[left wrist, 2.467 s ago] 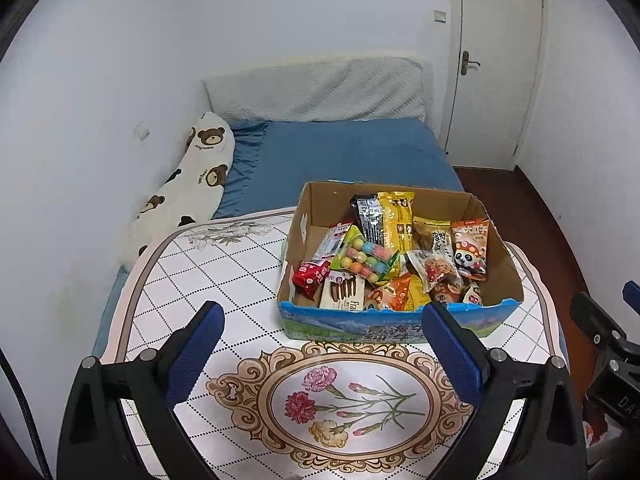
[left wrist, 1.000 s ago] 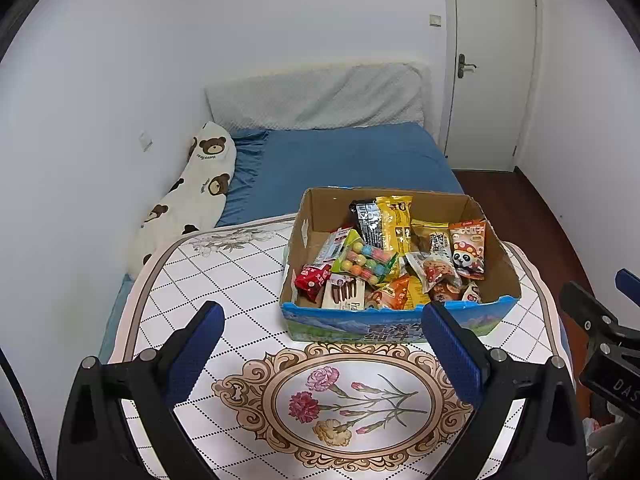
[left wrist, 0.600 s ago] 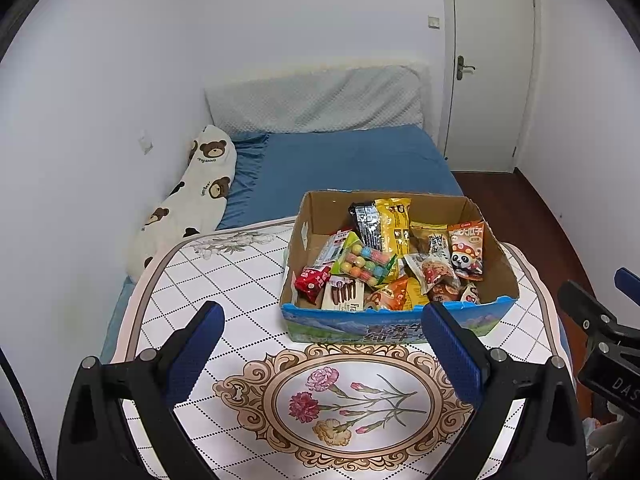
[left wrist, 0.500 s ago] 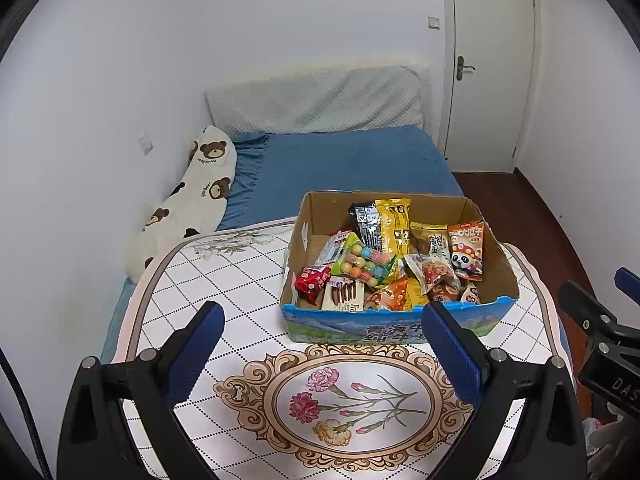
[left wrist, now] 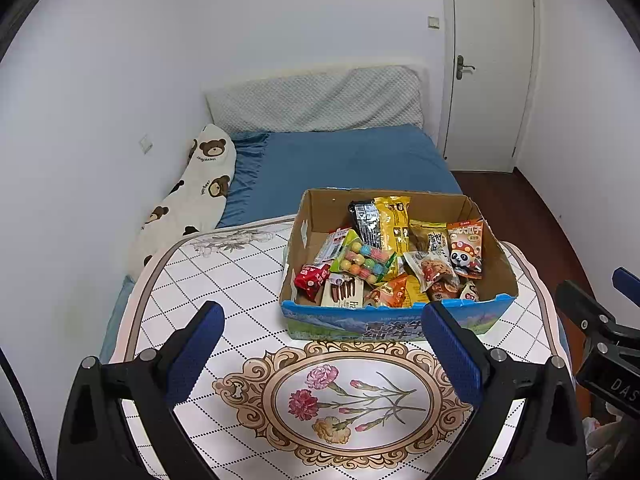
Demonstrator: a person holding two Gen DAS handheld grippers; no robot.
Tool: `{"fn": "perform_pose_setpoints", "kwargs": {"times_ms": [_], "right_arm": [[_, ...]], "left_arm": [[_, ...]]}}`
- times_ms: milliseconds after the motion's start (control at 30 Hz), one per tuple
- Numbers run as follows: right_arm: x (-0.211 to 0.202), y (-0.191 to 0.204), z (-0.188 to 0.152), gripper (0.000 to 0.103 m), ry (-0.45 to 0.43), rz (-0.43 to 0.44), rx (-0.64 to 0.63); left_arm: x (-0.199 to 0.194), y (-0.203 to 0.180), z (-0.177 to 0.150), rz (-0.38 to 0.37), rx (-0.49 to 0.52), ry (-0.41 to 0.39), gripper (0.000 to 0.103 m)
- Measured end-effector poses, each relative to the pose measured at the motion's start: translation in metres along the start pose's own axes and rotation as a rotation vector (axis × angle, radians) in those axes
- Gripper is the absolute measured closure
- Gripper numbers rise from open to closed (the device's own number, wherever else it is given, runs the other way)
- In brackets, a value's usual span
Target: Organize snacks
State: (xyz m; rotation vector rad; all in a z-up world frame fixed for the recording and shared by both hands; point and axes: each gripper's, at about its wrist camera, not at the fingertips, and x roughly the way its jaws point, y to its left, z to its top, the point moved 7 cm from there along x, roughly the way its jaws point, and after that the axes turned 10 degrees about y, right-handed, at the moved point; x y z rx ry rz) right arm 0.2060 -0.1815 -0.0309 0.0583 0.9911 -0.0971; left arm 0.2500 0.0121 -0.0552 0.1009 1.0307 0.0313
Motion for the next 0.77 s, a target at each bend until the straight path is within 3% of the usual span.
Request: {"fn": "perform_pose_setpoints", "kwargs": {"times_ms": [767], "right_arm": [[-0.0016,0.0017,-0.0013,0.0,-0.004,-0.001,0.006]], "left_arm": [[0.0002,-0.0017,-0.0013,-0.014,0.0,0.003,0.002]]}}
